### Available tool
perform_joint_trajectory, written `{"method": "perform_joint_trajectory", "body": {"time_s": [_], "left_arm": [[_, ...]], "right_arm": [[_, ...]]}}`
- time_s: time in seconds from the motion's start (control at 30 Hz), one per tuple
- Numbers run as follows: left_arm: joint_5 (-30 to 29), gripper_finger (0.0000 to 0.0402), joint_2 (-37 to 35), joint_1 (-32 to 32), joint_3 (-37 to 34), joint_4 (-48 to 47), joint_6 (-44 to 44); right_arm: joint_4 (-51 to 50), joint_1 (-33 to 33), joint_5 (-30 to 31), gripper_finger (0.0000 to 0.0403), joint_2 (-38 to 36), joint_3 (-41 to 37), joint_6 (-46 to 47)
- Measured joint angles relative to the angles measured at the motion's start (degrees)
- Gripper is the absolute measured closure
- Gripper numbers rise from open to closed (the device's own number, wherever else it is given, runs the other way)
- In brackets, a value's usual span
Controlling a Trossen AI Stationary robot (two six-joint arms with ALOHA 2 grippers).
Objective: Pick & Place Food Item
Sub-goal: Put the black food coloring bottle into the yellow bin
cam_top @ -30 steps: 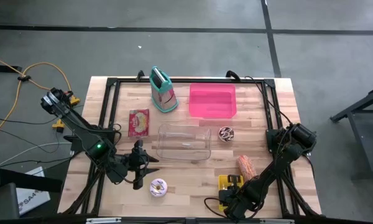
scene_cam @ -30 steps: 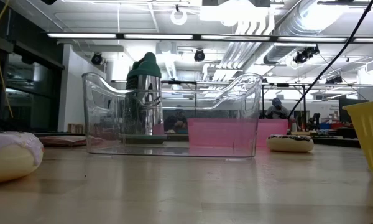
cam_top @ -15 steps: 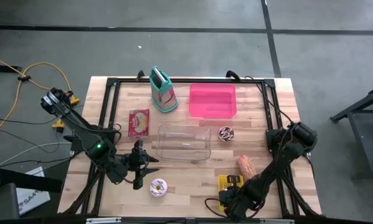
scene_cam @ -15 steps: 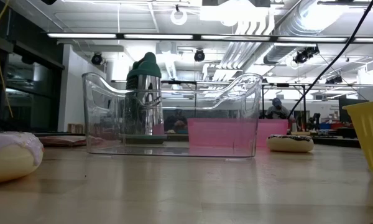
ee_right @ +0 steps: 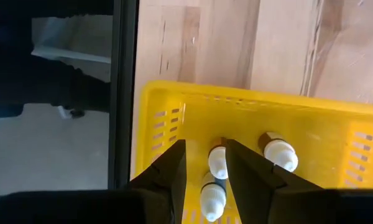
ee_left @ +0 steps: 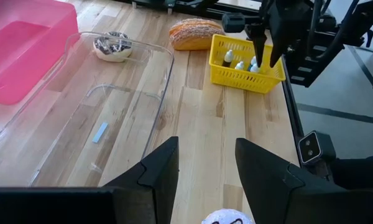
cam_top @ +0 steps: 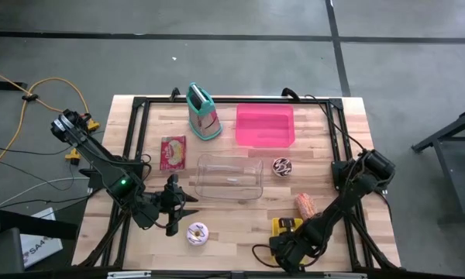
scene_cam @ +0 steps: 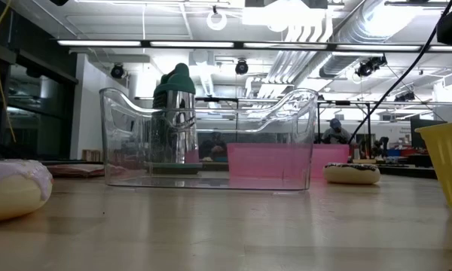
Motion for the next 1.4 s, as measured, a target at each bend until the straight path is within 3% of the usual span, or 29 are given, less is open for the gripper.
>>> {"method": "perform_joint_trajectory", "body": {"time_s": [0.27, 0.57, 0.87, 1.2, 1.4], "left_arm": [[0.01, 0.0249, 0.01, 0.0, 0.0, 0.0, 0.0], [0.0, 0.0249, 0.0, 0.0, 0.0, 0.05, 0.0], [0.0, 0.0249, 0.01, 0.0, 0.0, 0.15, 0.0], [0.0, 0.0249, 0.01, 0.0, 0.0, 0.17, 0.0], [0.0, 0.0249, 0.0, 0.0, 0.0, 0.17, 0.0]], "right_arm": [[0.08, -1.96, -3.06, 0.0302, -0.37, -0.02, -4.01], [-1.31, -2.37, 2.85, 0.0302, -5.74, -0.02, -4.41], [-2.74, 0.1, 4.32, 0.0302, -6.91, -0.02, -0.55], [-7.87, 5.24, 3.93, 0.0302, -6.94, -0.02, 15.36], [-13.28, 9.06, 4.17, 0.0302, -8.47, -0.02, 31.5]]}}
